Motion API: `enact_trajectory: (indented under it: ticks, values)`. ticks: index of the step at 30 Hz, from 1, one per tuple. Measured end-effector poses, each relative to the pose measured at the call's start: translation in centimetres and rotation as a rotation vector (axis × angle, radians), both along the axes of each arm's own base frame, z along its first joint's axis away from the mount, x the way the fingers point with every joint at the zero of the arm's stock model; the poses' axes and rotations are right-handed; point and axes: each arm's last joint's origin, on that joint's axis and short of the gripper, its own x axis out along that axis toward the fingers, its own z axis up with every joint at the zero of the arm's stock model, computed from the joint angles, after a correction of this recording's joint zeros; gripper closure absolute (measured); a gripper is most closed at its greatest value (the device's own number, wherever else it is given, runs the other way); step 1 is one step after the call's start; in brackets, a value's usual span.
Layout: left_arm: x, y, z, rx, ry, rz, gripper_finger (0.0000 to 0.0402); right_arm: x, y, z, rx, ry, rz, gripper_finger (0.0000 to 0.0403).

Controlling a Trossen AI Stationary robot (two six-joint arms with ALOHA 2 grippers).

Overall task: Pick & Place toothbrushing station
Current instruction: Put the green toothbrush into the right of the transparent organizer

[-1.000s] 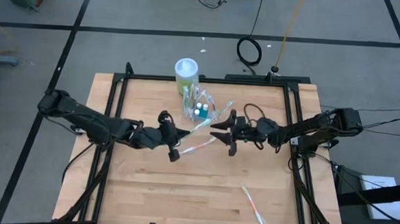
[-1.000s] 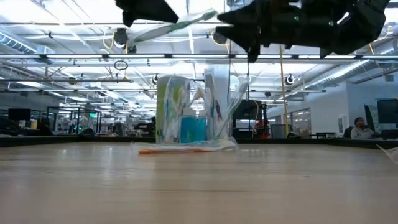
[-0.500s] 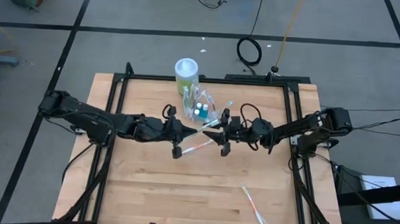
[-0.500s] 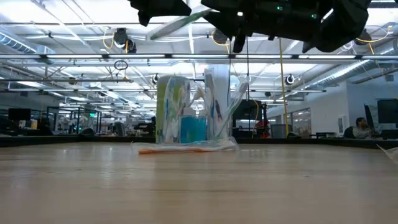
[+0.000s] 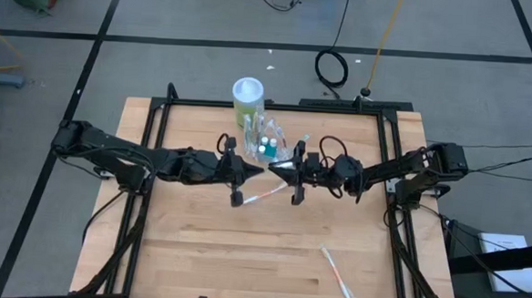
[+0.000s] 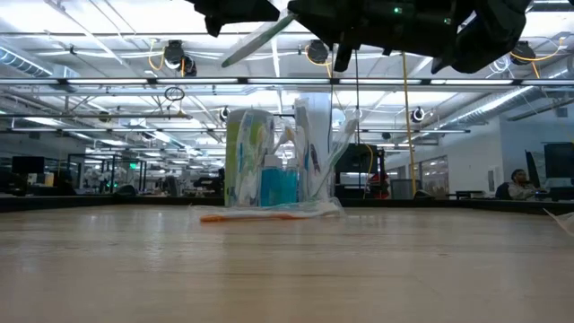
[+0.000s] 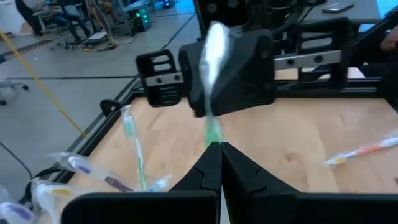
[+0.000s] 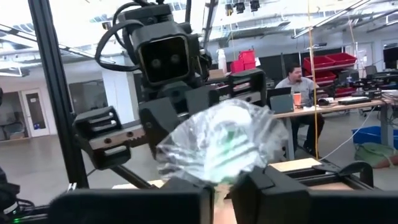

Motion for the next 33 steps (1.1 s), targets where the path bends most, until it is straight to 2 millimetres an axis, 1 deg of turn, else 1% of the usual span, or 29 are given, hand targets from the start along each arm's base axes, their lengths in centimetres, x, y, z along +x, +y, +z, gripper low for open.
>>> enact_trajectory:
  ticks: [2,6,10,13,16,20,24,27,30,33]
  values:
    - [0.0,0.0,0.0,-0.001,0.000,-0.006,0.0398,0.0,-0.1,0.0,-0.003,0.000,-0.005,0.0390]
    - [0.0,0.1,0.0,-0.036,-0.007,0.013,0.0379,0.0,-0.2,-0.1,-0.004,0.015,-0.006,0.0380]
    - [-0.1,0.2,-0.3,-0.055,0.022,0.022,0.0344,-0.2,-0.2,-0.1,-0.018,0.076,-0.019,0.0393]
    - [-0.2,0.2,-0.7,-0.075,0.054,0.030,0.0311,-0.6,-0.3,-0.2,-0.015,0.180,-0.055,0.0392]
    - [-0.3,0.2,-1.0,-0.095,0.091,0.039,0.0281,-1.6,-0.6,0.1,-0.016,0.316,-0.089,0.0392]
    - [-0.6,0.2,-1.5,-0.117,0.142,0.053,0.0257,-4.3,-0.9,1.5,-0.017,0.456,-0.160,0.0392]
    - [-0.7,0.2,-1.8,-0.137,0.168,0.067,0.0254,-7.3,-1.4,3.4,0.021,0.500,-0.201,0.0392]
    - [-0.7,0.2,-1.8,-0.139,0.168,0.069,0.0259,-8.6,-2.6,3.6,0.045,0.545,-0.345,0.0393]
    - [-0.7,0.4,-1.8,-0.118,0.172,0.068,0.0266,-8.7,-4.2,3.5,0.017,0.555,-0.418,0.0393]
    - [-0.6,1.0,-1.7,-0.141,0.155,0.093,0.0270,-7.8,-5.8,2.7,0.034,0.566,-0.395,0.0393]
